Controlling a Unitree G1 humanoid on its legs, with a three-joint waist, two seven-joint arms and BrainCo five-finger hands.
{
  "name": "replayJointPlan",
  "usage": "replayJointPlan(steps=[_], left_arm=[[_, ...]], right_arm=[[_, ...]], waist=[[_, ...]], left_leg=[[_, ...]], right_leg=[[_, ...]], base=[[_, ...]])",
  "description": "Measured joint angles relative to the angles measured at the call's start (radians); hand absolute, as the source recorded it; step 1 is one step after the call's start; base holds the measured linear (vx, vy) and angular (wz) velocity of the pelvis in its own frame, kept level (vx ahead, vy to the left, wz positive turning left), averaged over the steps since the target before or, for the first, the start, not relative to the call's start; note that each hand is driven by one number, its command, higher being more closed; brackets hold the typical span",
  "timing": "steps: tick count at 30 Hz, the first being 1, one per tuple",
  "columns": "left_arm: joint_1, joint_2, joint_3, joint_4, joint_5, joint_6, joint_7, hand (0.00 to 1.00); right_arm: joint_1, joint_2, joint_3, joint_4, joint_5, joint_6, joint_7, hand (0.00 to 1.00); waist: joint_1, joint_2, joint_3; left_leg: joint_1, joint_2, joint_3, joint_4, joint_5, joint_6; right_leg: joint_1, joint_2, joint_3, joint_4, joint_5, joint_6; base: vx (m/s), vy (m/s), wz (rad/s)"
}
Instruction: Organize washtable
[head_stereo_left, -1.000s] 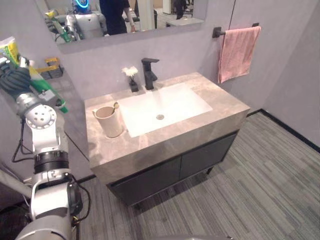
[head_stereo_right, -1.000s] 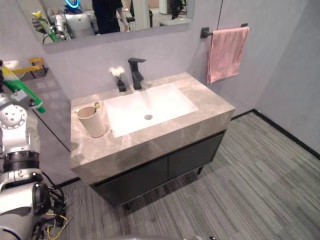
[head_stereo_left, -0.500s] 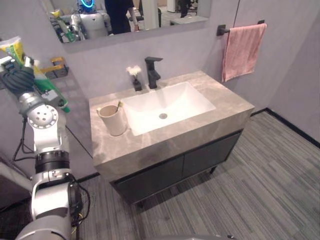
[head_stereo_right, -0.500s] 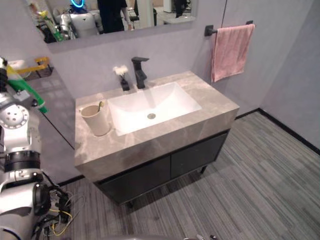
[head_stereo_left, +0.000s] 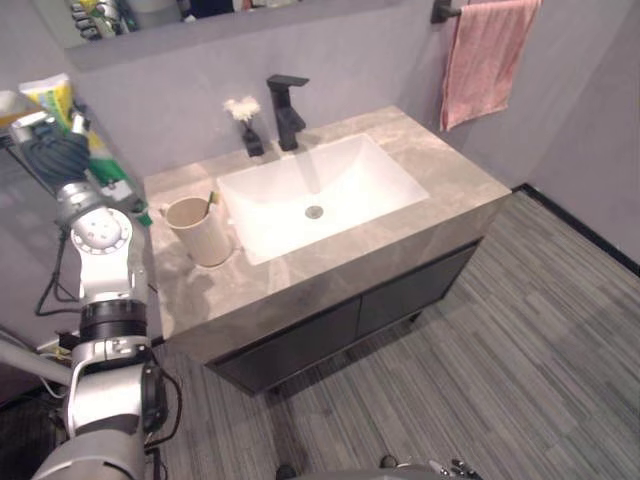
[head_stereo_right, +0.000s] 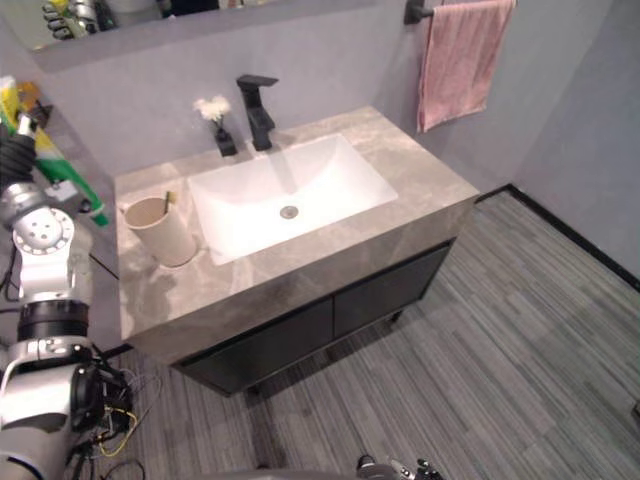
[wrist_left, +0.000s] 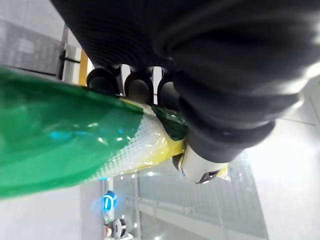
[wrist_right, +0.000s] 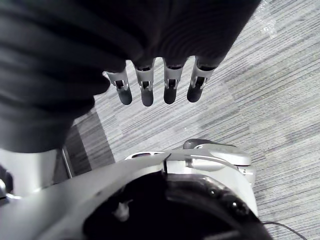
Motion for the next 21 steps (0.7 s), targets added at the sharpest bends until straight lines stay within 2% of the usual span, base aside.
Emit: replayJointPlan(steps=[3, 9, 13, 21], left_arm=[[-0.058, -0.05, -0.028, -0.001, 0.004, 0.007, 0.015, 1.0], [-0.12, -0.086, -0.089, -0.084, 0.015, 0.015, 0.017, 1.0], [-0.161, -0.093, -0.113, -0.137, 0.016, 0.015, 0.04, 1.0], [-0.239, -0.092, -0.104, -0.186, 0.023, 0.009, 0.067, 1.0]], right_arm=[[0.001, 0.0, 0.008, -0.043, -0.001, 0.001, -0.001, 0.0], [0.016, 0.006, 0.039, -0.174, 0.001, 0.004, -0.018, 0.0], [0.037, 0.006, 0.047, -0.237, 0.003, 0.004, -0.019, 0.0], [0.043, -0.001, 0.073, -0.279, 0.003, 0.001, -0.017, 0.0]], waist=[[0.001, -0.005, 0.024], [0.006, -0.034, 0.067], [0.027, -0.045, 0.074], [0.029, -0.052, 0.075]], left_leg=[[-0.035, 0.002, 0.003, 0.012, 0.0, 0.0], [-0.126, 0.017, 0.047, 0.074, -0.012, 0.006], [-0.165, 0.037, 0.073, 0.111, -0.026, 0.007], [-0.173, 0.036, 0.112, 0.127, -0.028, 0.009]], right_leg=[[-0.041, -0.001, 0.006, 0.02, -0.001, -0.001], [-0.153, -0.009, 0.028, 0.097, -0.014, -0.013], [-0.197, -0.009, 0.032, 0.131, -0.019, -0.016], [-0.208, -0.023, 0.029, 0.142, -0.018, -0.016]], base=[[0.0, 0.004, -0.05], [-0.08, -0.004, -0.12], [-0.08, -0.03, -0.07], [-0.02, -0.001, -0.02]])
